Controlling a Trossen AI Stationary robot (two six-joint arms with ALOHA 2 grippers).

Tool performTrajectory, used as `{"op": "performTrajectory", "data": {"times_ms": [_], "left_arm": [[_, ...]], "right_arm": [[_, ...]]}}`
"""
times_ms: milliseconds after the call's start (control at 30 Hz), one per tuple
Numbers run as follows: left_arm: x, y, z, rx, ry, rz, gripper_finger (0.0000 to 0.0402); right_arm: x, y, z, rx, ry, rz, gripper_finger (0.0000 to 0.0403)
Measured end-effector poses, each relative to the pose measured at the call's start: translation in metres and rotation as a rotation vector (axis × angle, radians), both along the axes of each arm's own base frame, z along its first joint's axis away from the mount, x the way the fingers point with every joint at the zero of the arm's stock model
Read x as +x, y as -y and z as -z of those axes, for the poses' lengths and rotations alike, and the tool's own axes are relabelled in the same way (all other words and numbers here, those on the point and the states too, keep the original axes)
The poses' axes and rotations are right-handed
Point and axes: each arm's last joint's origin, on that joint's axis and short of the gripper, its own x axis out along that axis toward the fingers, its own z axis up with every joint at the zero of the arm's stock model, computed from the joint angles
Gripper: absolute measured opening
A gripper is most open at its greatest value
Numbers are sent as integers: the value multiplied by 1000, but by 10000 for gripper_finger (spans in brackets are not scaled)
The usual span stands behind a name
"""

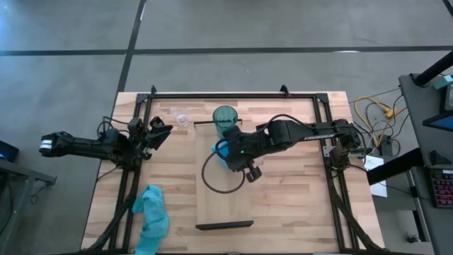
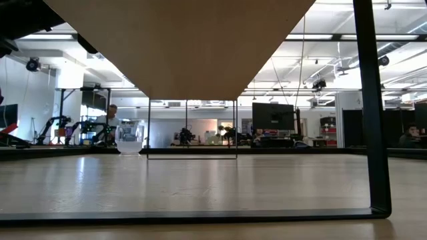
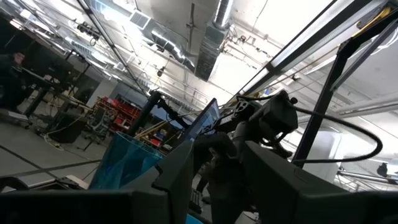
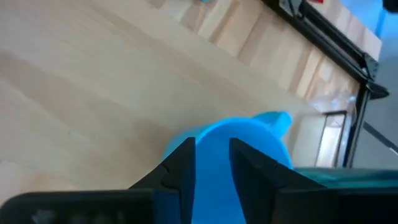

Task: Stack small to large cups/mugs on shelf
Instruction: Put the light blue mug on the shelf, then put the clear mug on the shelf

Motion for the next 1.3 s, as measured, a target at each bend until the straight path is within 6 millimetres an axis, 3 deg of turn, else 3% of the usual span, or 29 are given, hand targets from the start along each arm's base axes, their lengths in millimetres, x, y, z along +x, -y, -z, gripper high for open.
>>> {"op": "performTrajectory", "data": {"times_ms": [267, 467, 667, 1033, 1300], "left_arm": [[0, 0, 0, -1, 0, -1, 129], [0, 0, 0, -1, 0, 0, 129], [0, 0, 2, 1, -6, 5, 129], [1, 0, 5, 4, -21, 8, 129], [2, 0, 5, 4, -24, 9, 129]], "right_arm": [[-1, 1, 1, -31, -2, 74, 71], [12, 4, 26, -67, -92, 91, 36], [22, 3, 37, -139, -92, 101, 10], [26, -3, 33, -11, -41, 65, 9], [26, -4, 32, -17, -25, 75, 9]]}}
